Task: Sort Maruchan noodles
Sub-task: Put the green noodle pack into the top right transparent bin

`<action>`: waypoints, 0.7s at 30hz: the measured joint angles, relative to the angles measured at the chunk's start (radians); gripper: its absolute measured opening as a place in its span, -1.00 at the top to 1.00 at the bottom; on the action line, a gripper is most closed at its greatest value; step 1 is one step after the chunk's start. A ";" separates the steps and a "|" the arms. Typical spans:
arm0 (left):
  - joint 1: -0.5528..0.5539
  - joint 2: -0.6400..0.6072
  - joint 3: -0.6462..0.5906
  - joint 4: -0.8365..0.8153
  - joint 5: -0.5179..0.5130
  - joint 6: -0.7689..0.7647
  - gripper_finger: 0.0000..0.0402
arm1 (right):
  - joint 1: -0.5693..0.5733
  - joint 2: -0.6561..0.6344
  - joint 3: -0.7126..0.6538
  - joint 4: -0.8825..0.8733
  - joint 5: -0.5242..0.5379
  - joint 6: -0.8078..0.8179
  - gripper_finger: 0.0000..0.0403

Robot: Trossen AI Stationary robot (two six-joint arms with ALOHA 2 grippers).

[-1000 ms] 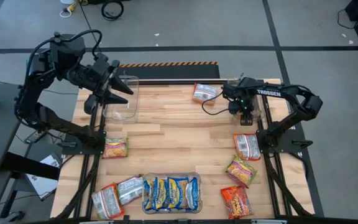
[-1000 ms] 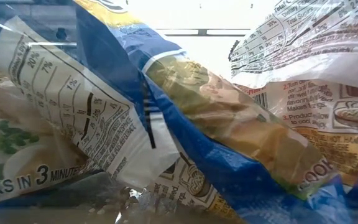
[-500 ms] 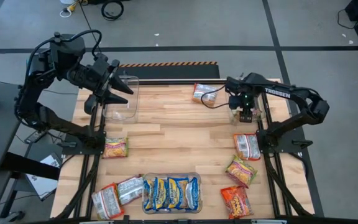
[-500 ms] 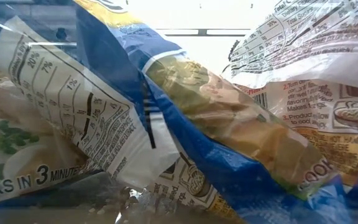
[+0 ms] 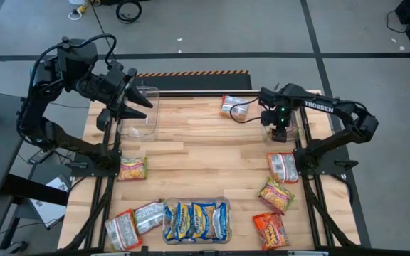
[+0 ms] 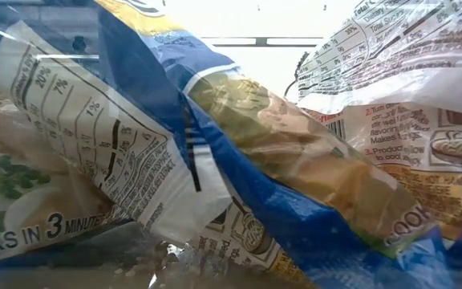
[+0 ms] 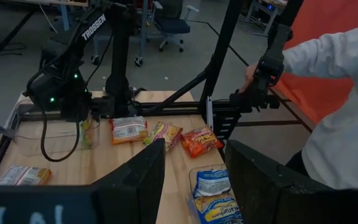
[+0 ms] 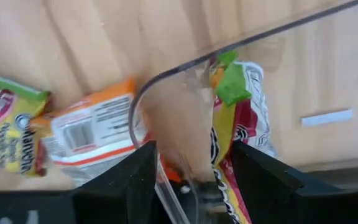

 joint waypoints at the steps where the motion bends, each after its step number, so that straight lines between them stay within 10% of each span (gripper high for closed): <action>1: 0.000 0.000 0.000 -0.001 0.000 0.000 0.14 | 0.000 0.000 0.000 -0.010 -0.003 0.006 -0.04; 11: 0.000 0.000 0.000 -0.004 0.000 0.001 0.14 | -0.004 0.000 -0.001 0.017 0.069 0.115 0.08; 21: 0.000 0.000 0.000 -0.004 0.000 0.001 0.14 | -0.006 0.000 -0.001 0.072 0.097 0.165 0.90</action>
